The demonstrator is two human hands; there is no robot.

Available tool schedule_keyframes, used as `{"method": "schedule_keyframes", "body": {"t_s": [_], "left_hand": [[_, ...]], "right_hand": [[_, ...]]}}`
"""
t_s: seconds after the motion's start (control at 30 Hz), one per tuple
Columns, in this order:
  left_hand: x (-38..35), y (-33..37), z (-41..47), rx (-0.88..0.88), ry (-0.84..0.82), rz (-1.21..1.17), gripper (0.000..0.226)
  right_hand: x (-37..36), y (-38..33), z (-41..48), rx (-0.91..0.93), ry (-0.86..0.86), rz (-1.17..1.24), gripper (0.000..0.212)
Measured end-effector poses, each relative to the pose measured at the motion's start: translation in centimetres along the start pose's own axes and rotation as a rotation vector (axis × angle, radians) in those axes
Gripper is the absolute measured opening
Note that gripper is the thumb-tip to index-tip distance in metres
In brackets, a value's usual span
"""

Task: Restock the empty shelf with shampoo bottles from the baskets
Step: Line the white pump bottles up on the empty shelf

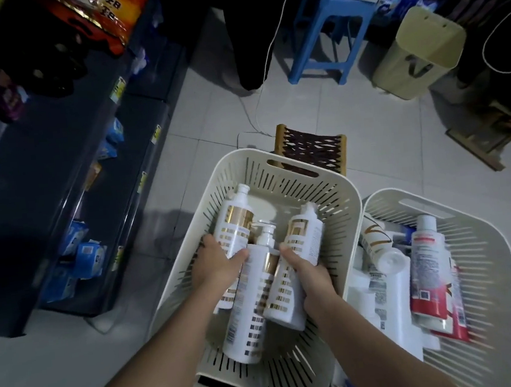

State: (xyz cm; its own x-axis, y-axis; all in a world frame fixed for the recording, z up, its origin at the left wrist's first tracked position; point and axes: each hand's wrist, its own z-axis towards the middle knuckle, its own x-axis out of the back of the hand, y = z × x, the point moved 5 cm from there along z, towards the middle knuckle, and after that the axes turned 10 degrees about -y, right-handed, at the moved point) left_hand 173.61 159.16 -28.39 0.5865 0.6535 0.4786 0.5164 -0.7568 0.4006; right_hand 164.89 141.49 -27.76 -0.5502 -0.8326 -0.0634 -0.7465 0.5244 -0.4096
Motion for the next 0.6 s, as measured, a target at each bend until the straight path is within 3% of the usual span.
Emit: {"method": "schedule_keyframes", "body": {"t_s": [0.07,0.2,0.27,0.33,0.43,0.6], "left_hand": [[0.3,-0.3,-0.3,0.026,-0.047,-0.105,0.057],[0.1,-0.9,-3.1,0.070,-0.190,-0.558,0.048],[-0.4,-0.9,-5.3,0.027,-0.276,-0.703,0.051],[-0.6,-0.8,-7.9,-0.047,-0.327,-0.769,0.054],[-0.4,-0.9,-11.3,-0.132,-0.325,-0.883,0.054],[0.1,-2.0,-16.0,-0.205,-0.249,-1.168,0.062]], "right_hand": [[-0.1,0.0,0.0,-0.006,-0.002,0.003,0.064],[-0.8,-0.6,-1.0,0.027,-0.043,0.013,0.070],[-1.2,-1.2,-2.0,0.054,-0.150,-0.034,0.073],[-1.2,-2.0,-3.7,0.067,-0.309,-0.094,0.055],[-0.7,-3.2,-5.7,0.091,-0.506,-0.159,0.054],[-1.5,-3.9,-8.9,0.171,-0.649,-0.321,0.064]]}}
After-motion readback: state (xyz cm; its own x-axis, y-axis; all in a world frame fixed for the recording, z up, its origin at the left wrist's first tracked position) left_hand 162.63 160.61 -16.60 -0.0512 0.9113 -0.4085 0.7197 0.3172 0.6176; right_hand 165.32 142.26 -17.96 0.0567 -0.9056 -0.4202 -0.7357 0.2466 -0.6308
